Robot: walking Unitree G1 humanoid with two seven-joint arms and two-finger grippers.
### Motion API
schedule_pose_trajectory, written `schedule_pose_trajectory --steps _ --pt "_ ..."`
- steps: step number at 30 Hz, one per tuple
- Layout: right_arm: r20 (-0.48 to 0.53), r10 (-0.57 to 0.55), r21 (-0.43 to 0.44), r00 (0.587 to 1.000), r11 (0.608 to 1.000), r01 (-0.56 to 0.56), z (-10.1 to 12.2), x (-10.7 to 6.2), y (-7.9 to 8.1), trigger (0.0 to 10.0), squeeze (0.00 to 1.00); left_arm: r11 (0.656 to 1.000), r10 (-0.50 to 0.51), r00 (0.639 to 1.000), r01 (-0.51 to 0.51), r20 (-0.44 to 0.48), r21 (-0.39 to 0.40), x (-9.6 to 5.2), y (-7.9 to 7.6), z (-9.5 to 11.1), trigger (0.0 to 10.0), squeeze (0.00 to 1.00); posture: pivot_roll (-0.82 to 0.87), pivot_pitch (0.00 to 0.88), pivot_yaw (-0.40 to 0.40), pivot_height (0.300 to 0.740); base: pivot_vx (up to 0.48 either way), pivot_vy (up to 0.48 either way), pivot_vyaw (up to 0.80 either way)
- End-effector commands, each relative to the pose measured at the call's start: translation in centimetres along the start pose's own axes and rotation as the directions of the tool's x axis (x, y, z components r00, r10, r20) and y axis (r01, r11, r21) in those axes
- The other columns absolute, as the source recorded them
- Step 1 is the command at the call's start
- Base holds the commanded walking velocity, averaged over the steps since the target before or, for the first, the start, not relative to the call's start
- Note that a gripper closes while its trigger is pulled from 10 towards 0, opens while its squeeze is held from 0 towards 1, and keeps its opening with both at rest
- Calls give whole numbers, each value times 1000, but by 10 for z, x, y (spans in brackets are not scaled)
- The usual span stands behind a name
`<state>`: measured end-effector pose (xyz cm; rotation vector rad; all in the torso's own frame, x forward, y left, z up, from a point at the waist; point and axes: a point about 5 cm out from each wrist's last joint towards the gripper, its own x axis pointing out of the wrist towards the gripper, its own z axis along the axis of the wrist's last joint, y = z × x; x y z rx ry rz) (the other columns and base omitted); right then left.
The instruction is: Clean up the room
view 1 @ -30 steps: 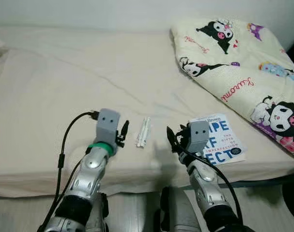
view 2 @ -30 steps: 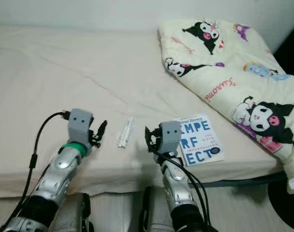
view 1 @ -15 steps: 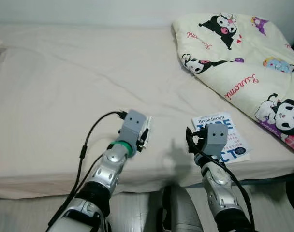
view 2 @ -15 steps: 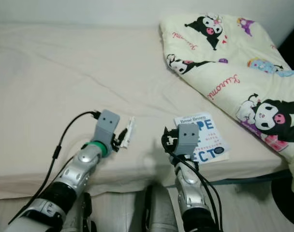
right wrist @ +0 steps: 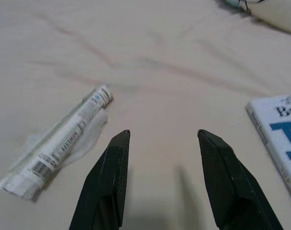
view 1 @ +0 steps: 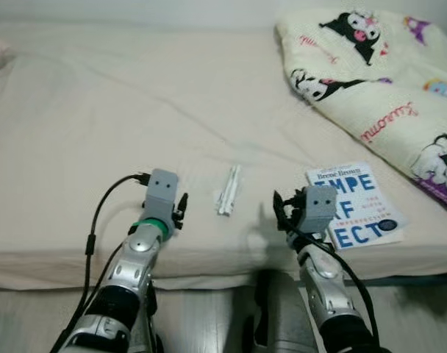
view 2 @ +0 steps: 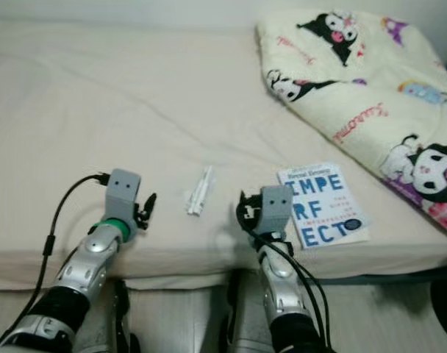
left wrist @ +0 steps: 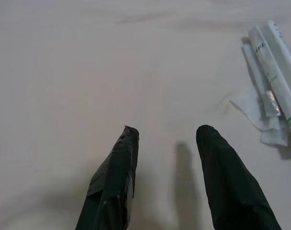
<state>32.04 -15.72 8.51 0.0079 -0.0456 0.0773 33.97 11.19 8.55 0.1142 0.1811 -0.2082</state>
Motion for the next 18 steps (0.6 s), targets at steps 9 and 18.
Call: schedule_pose_trajectory --steps 9,18 --pt "10 136 45 991 990 -136 6 9 10 10000 0 1000 26 995 -27 95 1 -3 15 24 10000 0 24 157 47 531 0 0 0" --pt "-45 198 145 979 971 -189 12 35 26 10000 0 998 42 982 -48 184 29 -13 32 47 10000 0 92 173 34 531 0 0 0"
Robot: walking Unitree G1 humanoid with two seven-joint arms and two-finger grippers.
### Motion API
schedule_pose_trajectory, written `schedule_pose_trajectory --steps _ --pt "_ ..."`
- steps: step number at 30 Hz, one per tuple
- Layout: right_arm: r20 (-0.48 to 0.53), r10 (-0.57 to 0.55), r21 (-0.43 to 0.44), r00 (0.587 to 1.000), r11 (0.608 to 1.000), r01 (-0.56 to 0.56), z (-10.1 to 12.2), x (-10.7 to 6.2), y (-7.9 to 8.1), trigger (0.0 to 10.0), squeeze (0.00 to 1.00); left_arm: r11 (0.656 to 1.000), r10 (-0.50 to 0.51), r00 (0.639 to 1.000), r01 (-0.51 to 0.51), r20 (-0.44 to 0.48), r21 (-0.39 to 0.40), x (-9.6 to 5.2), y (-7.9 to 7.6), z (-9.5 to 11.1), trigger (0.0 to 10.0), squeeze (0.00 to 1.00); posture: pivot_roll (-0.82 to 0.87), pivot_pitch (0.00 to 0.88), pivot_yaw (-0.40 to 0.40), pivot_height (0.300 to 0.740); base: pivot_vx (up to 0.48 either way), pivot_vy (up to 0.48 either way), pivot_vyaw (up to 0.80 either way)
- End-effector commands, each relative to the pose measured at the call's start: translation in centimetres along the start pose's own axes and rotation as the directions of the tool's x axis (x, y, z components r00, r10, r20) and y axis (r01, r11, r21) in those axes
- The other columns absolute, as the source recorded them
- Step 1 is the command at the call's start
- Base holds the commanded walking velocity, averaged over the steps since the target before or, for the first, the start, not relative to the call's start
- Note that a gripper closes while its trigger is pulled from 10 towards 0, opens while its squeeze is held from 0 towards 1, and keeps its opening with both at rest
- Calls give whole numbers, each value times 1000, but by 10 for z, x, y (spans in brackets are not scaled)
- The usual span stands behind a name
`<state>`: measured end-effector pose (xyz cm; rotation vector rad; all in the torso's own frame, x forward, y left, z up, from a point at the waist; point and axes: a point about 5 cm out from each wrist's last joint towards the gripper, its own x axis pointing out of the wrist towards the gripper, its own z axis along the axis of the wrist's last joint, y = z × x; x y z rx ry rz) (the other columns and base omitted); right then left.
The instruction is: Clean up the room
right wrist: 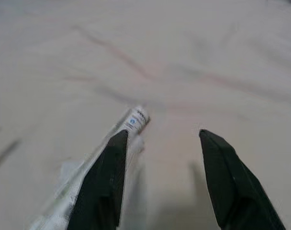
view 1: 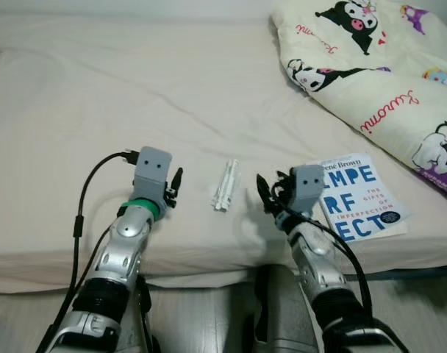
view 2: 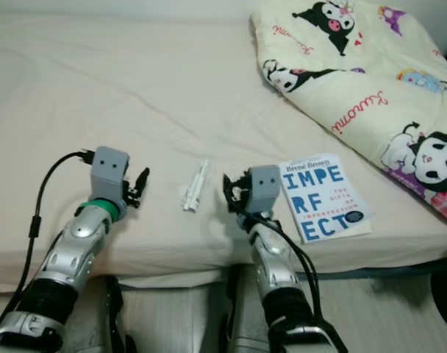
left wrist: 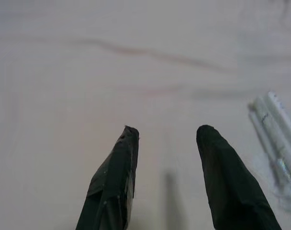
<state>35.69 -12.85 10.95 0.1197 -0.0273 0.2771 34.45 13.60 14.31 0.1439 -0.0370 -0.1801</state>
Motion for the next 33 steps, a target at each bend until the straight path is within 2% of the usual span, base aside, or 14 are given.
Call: schedule_pose_trajectory --steps 1,2,4,5,6,11,12,16,19,29,30,31,32,33 --pt "-61 15 71 998 997 -10 -10 1 3 10000 612 1000 16 1000 -16 -6 -12 -6 7 0 10000 0 114 180 27 531 0 0 0" --pt "-82 36 128 996 992 -25 -9 7 6 10000 1000 999 33 999 -33 17 -6 -11 14 7 10000 0 143 190 18 531 0 0 0" --pt "-110 59 219 992 975 -33 -8 13 11 10000 1000 998 55 998 -55 44 5 -19 22 16 10000 0 172 200 7 531 0 0 0" --pt "-110 59 219 992 975 -33 -8 13 11 10000 1000 998 55 998 -55 44 5 -19 22 16 10000 0 172 200 7 531 0 0 0" --pt "-127 61 266 990 964 -25 -9 15 13 10000 1000 997 70 996 -71 57 11 -24 27 20 10000 0 193 211 1 531 0 0 0" --pt "-170 82 355 982 935 -17 -9 20 18 10000 1000 995 98 993 -100 68 23 -32 35 27 10000 0 220 229 -8 531 0 0 0" --pt "-191 89 395 977 919 -6 -11 21 20 10000 0 994 104 992 -106 69 26 -35 37 29 10000 0 229 241 -10 531 0 0 0" --pt "-226 87 416 970 909 15 -14 21 21 10000 0 993 109 992 -111 69 29 -39 38 32 10000 0 239 253 -10 531 0 0 0" --pt "-246 99 471 964 882 30 -16 23 27 10000 0 993 107 992 -109 62 35 -43 38 34 10000 0 255 277 -9 531 0 0 0" --pt "-304 53 516 951 848 117 -15 27 28 9882 0 993 105 994 -105 15 47 -59 37 36 10000 0 295 340 5 531 0 0 0" --pt "-307 57 523 950 844 118 -13 28 28 7686 0 993 107 994 -107 11 48 -61 37 37 10000 0 298 344 7 531 0 0 0" --pt "-307 57 523 950 844 118 -13 28 28 7686 0 993 107 994 -107 11 48 -61 37 37 10000 0 298 344 7 531 0 0 0" --pt "-326 56 521 944 844 129 -13 29 29 1922 0 993 110 994 -110 6 48 -63 38 37 10000 0 302 352 10 531 0 0 0" --pt "-340 59 513 939 848 132 -14 29 30 0 0 992 114 993 -114 1 50 -64 38 38 10000 0 305 358 11 531 0 0 0"
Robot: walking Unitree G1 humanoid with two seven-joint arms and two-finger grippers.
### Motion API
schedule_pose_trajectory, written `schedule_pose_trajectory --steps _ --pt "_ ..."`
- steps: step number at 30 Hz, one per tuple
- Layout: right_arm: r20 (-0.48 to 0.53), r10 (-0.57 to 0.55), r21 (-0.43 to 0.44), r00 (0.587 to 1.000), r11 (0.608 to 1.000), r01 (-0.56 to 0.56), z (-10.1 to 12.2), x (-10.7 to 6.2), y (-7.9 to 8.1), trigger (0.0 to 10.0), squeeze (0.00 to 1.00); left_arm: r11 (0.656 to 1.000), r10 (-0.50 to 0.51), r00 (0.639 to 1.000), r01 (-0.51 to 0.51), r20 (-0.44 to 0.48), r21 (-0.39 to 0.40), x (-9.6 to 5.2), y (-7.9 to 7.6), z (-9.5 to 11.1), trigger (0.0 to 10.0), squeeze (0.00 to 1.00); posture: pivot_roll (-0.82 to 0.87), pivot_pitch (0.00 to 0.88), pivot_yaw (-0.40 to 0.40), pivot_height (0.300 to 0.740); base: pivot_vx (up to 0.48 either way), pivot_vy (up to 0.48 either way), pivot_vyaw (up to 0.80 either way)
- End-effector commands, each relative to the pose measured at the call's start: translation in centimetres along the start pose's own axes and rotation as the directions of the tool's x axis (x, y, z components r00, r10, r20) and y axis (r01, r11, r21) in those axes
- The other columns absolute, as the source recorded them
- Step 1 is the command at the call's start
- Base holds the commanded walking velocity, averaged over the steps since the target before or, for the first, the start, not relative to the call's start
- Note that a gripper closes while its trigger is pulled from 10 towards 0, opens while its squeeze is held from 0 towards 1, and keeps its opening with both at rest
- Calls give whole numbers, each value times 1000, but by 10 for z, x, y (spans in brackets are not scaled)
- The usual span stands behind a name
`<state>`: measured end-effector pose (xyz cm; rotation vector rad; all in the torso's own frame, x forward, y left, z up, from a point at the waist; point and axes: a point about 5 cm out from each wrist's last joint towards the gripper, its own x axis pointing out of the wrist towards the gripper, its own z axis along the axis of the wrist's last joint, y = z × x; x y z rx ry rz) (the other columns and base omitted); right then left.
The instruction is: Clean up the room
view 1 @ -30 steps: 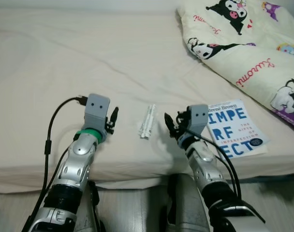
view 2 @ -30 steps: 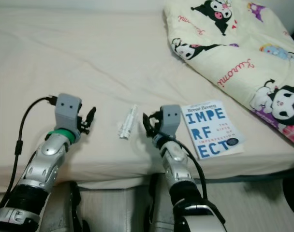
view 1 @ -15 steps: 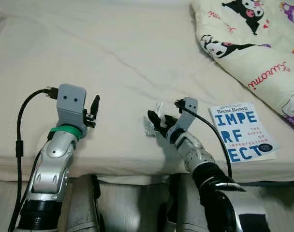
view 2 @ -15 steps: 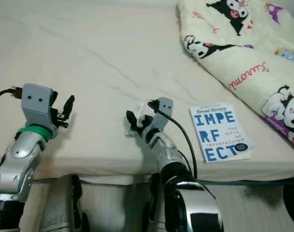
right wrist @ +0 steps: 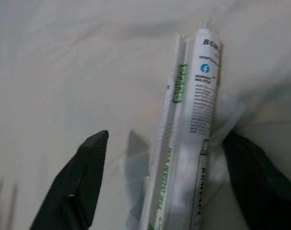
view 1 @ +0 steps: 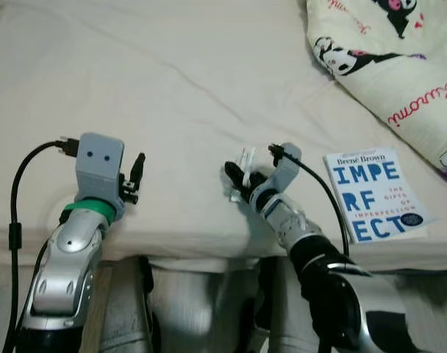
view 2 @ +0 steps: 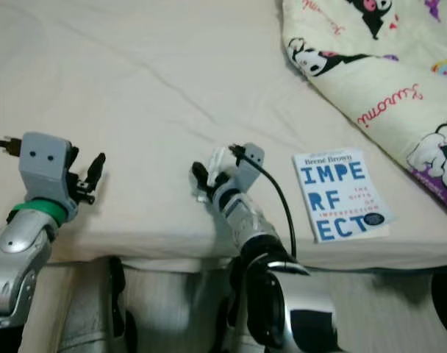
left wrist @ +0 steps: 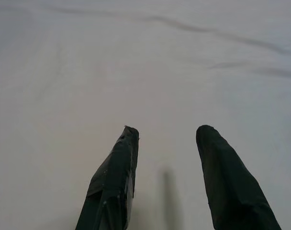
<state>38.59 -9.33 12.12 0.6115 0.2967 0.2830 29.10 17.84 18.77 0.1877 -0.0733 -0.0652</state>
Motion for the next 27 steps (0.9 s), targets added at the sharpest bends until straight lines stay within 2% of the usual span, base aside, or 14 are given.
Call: schedule_pose_trajectory --steps 1,7,17,20,23,27 --pt "-114 -52 15 992 998 54 -22 -4 -9 0 0 1000 2 1000 -2 -31 4 -7 1 -3 10000 0 307 364 12 531 0 0 0" --pt "-162 -21 0 987 1000 21 -25 -5 -8 0 0 1000 20 998 -19 -53 2 -10 3 -3 10000 0 301 369 14 531 0 0 0" --pt "-154 -35 12 987 999 37 -18 -7 -16 0 0 1000 13 998 -14 -64 -4 -7 0 -2 10000 0 286 353 17 531 0 0 0" --pt "-136 82 43 987 996 -76 -10 -5 -8 0 0 1000 15 998 -16 -61 -7 -3 0 0 10000 0 274 332 12 531 0 0 0" --pt "-126 138 41 982 990 -134 -5 -5 -4 0 0 1000 19 998 -19 -58 -10 1 -1 0 10000 0 266 317 7 531 0 0 0" --pt "-111 156 45 982 987 -152 -1 -5 -4 0 0 1000 19 998 -20 -54 -15 3 -2 1 10000 0 257 304 3 531 0 0 0"
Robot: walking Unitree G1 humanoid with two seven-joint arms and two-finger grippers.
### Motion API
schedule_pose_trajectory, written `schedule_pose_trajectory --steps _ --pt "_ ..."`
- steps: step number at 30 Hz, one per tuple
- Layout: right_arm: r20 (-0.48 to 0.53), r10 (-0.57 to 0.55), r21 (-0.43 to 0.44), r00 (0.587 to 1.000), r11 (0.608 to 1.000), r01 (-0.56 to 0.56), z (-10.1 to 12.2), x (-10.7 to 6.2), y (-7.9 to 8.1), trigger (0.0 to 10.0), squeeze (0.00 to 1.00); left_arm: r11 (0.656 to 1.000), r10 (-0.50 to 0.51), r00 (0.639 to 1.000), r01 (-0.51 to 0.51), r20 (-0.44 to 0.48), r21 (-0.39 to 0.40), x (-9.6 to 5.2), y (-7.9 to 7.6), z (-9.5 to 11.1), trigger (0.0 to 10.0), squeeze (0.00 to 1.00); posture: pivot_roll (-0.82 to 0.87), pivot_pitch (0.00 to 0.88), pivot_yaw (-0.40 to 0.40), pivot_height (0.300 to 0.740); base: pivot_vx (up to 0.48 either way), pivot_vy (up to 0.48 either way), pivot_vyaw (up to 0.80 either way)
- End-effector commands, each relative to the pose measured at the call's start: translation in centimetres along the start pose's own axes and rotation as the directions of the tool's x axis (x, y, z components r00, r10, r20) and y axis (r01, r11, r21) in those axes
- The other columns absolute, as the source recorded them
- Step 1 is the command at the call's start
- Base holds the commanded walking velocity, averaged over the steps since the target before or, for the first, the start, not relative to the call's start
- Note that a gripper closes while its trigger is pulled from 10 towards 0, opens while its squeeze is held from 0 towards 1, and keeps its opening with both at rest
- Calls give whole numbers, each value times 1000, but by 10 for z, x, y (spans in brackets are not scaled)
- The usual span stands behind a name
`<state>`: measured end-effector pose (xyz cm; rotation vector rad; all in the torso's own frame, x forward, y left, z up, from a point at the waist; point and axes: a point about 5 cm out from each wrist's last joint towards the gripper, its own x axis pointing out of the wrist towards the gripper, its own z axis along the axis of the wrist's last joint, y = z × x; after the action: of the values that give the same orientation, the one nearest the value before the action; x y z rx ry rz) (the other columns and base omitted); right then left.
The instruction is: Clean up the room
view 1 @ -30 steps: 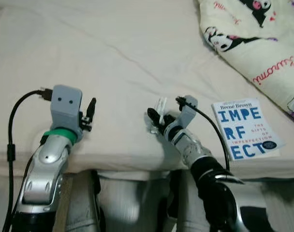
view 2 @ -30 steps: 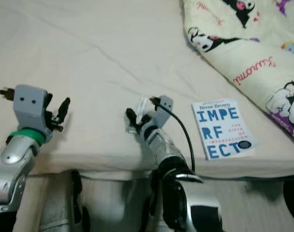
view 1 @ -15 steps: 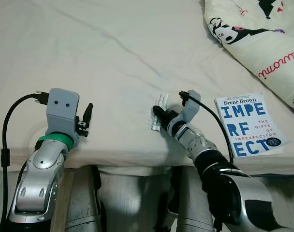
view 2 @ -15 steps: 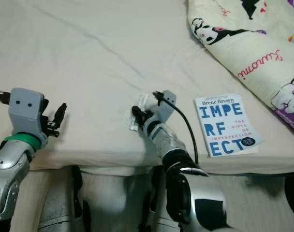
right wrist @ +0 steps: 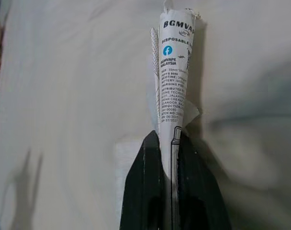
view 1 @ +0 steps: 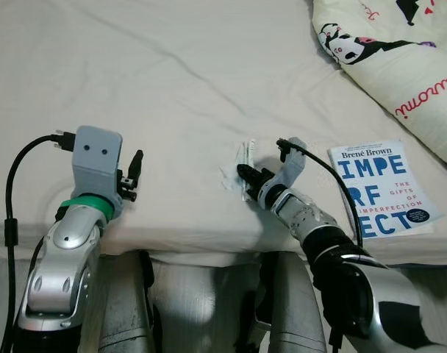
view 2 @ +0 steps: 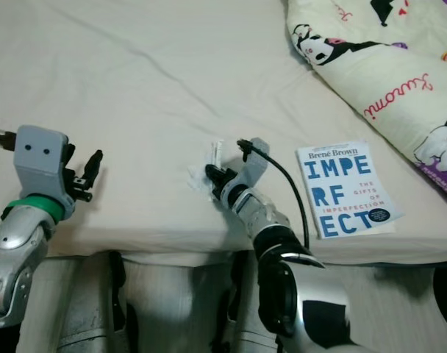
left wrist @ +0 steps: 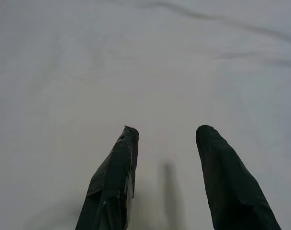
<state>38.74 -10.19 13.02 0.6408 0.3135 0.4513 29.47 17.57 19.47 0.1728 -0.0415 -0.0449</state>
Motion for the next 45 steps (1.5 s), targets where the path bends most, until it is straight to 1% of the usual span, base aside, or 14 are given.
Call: schedule_pose_trajectory --steps 1,7,9,17,18,22,24,25,27,31,32,33,34,45 --pt "-34 11 27 999 1000 -10 -9 -1 -2 0 0 1000 1 1000 -1 -18 -3 1 -2 -6 10000 0 249 291 -1 531 0 0 0" --pt "31 122 -47 992 992 -121 9 -1 6 0 0 1000 -3 1000 3 -1 -20 9 -8 -4 10000 0 217 248 -14 531 0 0 0" --pt "72 195 -145 978 972 -183 21 -2 12 0 0 999 -6 1000 7 10 -39 12 -12 -3 10000 0 197 229 -21 531 0 0 0" --pt "230 272 -325 934 927 -190 43 -22 10 0 0 995 -31 999 34 42 -96 21 -28 -1 10000 0 113 160 -44 531 0 0 0" --pt "279 249 -378 928 916 -132 48 -32 6 10000 0 993 -38 998 43 51 -110 24 -32 1 10000 0 78 136 -48 531 0 0 0" --pt "324 210 -427 922 903 -56 50 -43 2 10000 0 991 -44 997 51 61 -123 26 -36 2 10000 0 72 131 -49 531 0 0 0" --pt "469 51 -523 882 820 231 48 -75 -15 10000 0 985 -47 995 60 84 -160 31 -38 5 10000 0 7 80 -38 531 0 0 0" --pt "469 51 -523 882 820 231 48 -75 -15 10000 0 985 -47 995 60 84 -160 31 -38 5 10000 0 7 80 -38 531 0 0 0" --pt "599 -45 -545 799 709 448 46 -101 -25 10000 0 983 -25 995 42 97 -179 32 -32 5 10000 0 -16 56 -26 531 0 0 0" --pt "625 -68 -538 778 684 493 47 -106 -28 10000 0 983 -15 995 32 98 -180 32 -30 4 10000 0 -17 54 -25 531 0 0 0" --pt "667 -99 -528 739 637 561 48 -113 -32 10000 0 986 13 995 4 103 -166 33 -25 4 10000 0 -17 43 -21 536 0 0 0" --pt "667 -99 -528 739 637 561 48 -113 -32 10000 0 986 13 995 4 103 -166 33 -25 4 10000 0 -17 43 -21 536 0 0 0" --pt "703 -133 -517 698 578 631 53 -120 -37 10000 0 988 50 992 -32 115 -154 35 -17 4 10000 0 -11 36 -25 546 0 0 0" --pt "732 -136 -523 668 517 678 61 -125 -32 10000 0 987 57 986 -32 160 -155 41 -21 11 10000 0 2 25 -40 581 0 0 0"
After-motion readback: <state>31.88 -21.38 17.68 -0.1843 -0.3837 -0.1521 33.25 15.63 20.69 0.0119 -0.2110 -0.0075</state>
